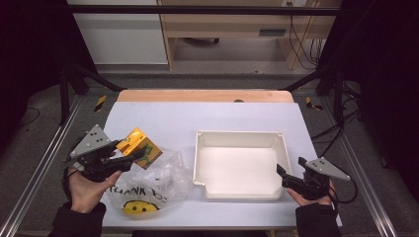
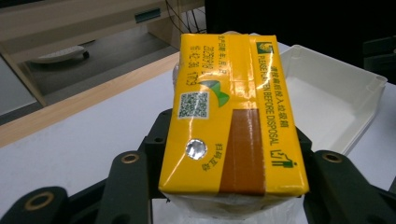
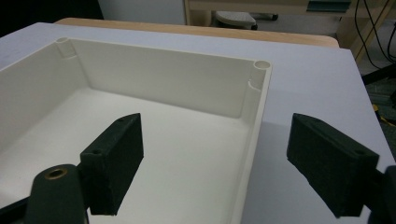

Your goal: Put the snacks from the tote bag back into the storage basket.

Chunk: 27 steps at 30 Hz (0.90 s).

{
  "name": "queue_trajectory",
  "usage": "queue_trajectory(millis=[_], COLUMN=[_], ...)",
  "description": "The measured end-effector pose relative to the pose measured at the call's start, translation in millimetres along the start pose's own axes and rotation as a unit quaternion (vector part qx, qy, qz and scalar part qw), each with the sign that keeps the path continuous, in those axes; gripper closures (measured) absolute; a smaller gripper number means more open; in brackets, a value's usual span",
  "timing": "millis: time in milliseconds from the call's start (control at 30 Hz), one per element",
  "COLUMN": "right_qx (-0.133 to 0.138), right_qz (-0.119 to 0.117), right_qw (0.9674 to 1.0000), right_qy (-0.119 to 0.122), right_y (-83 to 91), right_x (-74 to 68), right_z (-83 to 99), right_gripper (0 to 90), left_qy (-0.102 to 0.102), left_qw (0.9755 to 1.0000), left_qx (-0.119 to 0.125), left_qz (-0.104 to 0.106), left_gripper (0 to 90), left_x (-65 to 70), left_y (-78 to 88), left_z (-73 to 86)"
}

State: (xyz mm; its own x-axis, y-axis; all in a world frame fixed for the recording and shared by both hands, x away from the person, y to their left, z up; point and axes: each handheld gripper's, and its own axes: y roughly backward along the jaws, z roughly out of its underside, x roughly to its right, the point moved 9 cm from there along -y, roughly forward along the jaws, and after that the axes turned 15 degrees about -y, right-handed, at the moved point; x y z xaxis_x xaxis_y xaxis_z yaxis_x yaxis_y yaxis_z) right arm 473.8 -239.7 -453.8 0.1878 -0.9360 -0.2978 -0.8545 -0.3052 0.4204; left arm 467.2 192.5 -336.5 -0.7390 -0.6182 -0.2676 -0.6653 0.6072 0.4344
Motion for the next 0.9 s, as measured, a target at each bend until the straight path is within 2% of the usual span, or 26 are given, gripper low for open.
queue_trajectory(millis=[467,900], right_qx=[-0.003,-0.004], right_qz=[-0.012,-0.019], right_qw=[0.9999,0.9997], right_qy=[0.01,0.016], right_y=[5.2,5.7], right_x=[-5.5,-8.1], right_z=[1.4,1.7], right_gripper=[16.1,16.1], left_qy=[-0.032,-0.065], left_qw=[0.9987,0.994], left_qx=[0.008,0.001], left_qz=[0.04,0.088], left_gripper=[50.5,50.5], left_x=[26.8,55.2], left_y=[-31.7,-71.6], left_z=[-36.4,-55.0])
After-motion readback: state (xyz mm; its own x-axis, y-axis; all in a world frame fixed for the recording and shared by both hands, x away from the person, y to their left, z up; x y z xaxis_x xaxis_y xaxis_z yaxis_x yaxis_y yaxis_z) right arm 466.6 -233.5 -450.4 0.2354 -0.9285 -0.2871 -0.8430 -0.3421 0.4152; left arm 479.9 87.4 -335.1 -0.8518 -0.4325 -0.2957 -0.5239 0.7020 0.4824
